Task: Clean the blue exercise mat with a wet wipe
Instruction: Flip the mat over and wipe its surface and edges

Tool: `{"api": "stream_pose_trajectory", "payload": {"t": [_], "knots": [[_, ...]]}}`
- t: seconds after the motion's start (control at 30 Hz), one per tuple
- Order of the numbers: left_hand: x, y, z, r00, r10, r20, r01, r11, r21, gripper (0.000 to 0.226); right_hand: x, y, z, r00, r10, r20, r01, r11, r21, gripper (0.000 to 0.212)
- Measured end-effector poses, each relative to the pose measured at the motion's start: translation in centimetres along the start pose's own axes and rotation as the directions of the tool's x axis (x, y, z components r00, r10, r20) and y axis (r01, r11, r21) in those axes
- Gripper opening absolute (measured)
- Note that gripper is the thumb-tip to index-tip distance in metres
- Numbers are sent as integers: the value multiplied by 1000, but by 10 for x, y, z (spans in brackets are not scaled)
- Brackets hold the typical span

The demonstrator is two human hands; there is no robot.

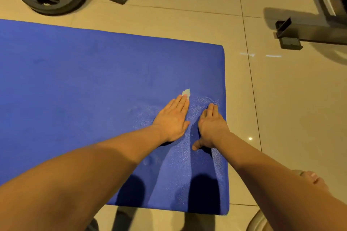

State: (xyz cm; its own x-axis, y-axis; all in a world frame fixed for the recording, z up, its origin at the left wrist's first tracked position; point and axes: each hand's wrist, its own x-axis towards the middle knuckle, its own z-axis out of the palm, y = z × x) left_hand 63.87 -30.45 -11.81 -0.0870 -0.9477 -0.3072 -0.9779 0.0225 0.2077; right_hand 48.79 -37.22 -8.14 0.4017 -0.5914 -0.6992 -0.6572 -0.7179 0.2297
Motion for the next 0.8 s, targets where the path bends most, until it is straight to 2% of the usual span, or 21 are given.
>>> {"api": "stream_pose_trajectory", "payload": {"t": [0.07,0.13,0.27,0.37,0.5,0.63,0.7,0.8], "knots": [[4,-3,7,997,80,-24,-77,994,81,75,1,1,3,1000,2,-4,-2,1000,-1,149],[6,-7,8,995,99,-32,-94,989,113,77,2,2,2,1000,0,6,0,1000,-4,149],[-3,-25,6,994,88,-62,-73,975,210,87,4,-2,-1,999,1,40,0,1000,-28,149],[-21,-53,9,995,16,-97,4,979,202,94,4,-2,-3,999,9,51,-7,1000,-27,149],[-55,-96,15,976,-174,-133,188,977,103,98,7,-6,-5,998,19,63,-17,999,-42,150],[-61,-85,21,906,-395,-154,382,918,-106,97,4,-7,-7,998,30,58,-29,999,-19,150],[-49,-65,24,897,-415,-155,379,900,-214,93,3,-6,-6,998,26,50,-25,1000,-16,150],[-33,-33,26,935,-320,-154,265,917,-300,86,3,-6,-6,998,23,50,-22,1000,-22,150]]}}
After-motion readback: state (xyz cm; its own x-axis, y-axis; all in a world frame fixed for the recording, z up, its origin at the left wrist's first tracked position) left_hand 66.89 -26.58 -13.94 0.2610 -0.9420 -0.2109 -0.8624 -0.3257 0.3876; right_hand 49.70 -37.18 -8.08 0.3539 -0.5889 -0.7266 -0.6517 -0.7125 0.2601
